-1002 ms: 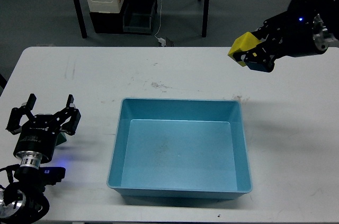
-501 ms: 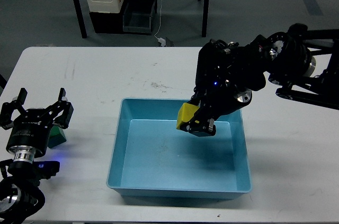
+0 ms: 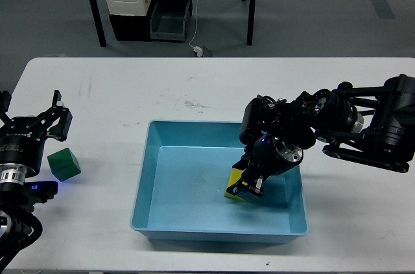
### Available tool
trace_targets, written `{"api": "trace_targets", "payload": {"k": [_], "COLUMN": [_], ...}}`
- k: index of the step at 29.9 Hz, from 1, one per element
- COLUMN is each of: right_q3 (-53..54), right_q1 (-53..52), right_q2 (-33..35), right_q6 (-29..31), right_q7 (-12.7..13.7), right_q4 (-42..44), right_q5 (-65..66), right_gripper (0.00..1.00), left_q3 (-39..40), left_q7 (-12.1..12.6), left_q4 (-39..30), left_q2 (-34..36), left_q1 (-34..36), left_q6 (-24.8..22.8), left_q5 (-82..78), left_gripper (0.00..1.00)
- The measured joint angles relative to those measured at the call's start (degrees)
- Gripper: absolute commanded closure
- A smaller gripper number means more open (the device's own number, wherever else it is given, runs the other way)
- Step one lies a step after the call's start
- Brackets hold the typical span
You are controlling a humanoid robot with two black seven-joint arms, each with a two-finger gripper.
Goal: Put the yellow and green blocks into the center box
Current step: 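Release the yellow cube into the box and withdraw the right gripper, then lower the left gripper onto the green cube and close it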
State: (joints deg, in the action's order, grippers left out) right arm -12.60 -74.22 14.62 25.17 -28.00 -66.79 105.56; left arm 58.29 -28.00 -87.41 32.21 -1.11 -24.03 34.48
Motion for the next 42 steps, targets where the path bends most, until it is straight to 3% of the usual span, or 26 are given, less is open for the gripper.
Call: {"api": "trace_targets", "payload": {"k": [4, 12, 18, 23, 24, 28, 30, 36, 42], "right_q3": [5.73, 29.70, 38.89, 44.33, 45.82, 52.63, 56.94, 72.08, 85.29], "right_q1": [0.30, 6.41, 7.65, 9.01, 9.88, 15.16, 18.61, 30.85, 46.21], "right_q2": [2.32, 6.13, 3.38, 1.61, 1.50, 1.47, 1.73, 1.98, 2.16], "right_q6": [-2.21, -17.40, -19.01, -19.05, -19.08, -19.09, -18.99, -16.89, -13.00], "right_q7": [0.00, -0.01, -0.01, 0.15, 1.25, 10.19, 12.78, 14.44, 14.47], "right_q4": [0.04, -0.19, -0.43, -0.43, -0.52, -0.60, -0.69, -1.98, -8.79], "right_q5": [-3.09, -9.31, -11.72, -27.68, -32.58, -50.02, -56.29, -68.14, -71.04], "right_gripper": [0.00, 0.01, 0.01, 0.00, 0.00, 0.00, 0.00, 0.00, 0.00], "left_q3": [-0.88, -0.84, -0.09, 2.63, 3.40, 4.78, 4.77, 4.43, 3.77], "left_q7": [0.00, 0.00, 0.00, 0.00, 0.00, 0.00, 0.00, 0.00, -0.01], "left_q4": [0.00, -0.14, 0.23, 2.70, 4.01, 9.77, 11.37, 12.49, 6.58], "left_q2": [4.33, 12.47, 18.45, 20.24, 20.30, 20.43, 20.43, 21.55, 27.18], "left_q1": [1.63, 4.79, 8.71, 12.61, 13.78, 19.43, 22.19, 26.97, 29.36], "left_q6": [2.92, 3.55, 3.40, 3.67, 3.66, 2.81, 2.16, -2.19, -3.94], "left_q5": [-0.01, -6.87, -20.43, -33.48, -37.11, -55.42, -66.42, -97.08, -115.57], "left_gripper": [0.00, 0.00, 0.00, 0.00, 0.00, 0.00, 0.00, 0.00, 0.00]}}
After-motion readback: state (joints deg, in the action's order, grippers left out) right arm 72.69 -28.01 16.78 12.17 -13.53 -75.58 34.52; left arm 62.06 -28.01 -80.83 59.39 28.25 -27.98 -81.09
